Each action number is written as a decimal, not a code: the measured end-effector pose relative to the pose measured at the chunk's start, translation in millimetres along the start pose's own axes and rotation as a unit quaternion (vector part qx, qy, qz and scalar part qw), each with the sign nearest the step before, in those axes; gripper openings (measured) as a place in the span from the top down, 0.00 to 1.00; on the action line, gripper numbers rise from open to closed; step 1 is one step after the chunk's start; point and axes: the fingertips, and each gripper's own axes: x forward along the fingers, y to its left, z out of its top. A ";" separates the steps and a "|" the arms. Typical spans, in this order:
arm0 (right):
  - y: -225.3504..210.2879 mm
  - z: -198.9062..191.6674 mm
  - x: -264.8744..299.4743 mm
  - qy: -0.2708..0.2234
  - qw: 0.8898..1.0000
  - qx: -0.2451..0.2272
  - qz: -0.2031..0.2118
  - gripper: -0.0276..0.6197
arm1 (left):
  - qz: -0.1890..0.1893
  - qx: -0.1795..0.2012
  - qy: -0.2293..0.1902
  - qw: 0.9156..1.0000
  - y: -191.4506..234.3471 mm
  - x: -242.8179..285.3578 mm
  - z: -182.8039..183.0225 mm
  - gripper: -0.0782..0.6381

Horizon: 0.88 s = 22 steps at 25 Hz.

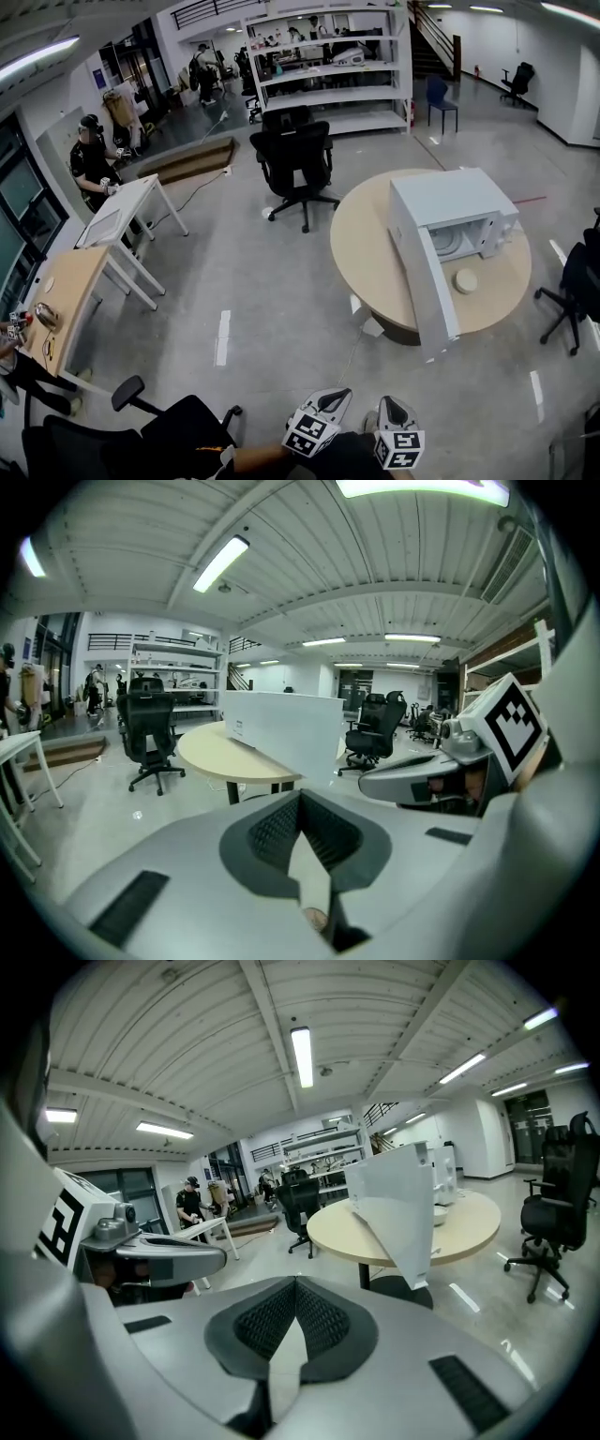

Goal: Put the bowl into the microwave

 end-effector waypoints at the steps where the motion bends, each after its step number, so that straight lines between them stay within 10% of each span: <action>1: -8.8 0.2 -2.2 0.000 1.000 0.003 -0.009 0.93 | -0.012 0.004 0.001 1.000 -5.6 9.7 3.2 0.83; 8: -65.9 -1.7 -10.4 0.006 0.997 0.042 -0.068 0.93 | -0.062 0.015 0.005 0.998 -23.4 61.7 27.7 0.83; 22: -107.2 14.9 40.7 0.018 0.998 0.052 -0.040 0.93 | -0.060 0.005 0.027 0.998 -7.7 119.7 44.6 0.83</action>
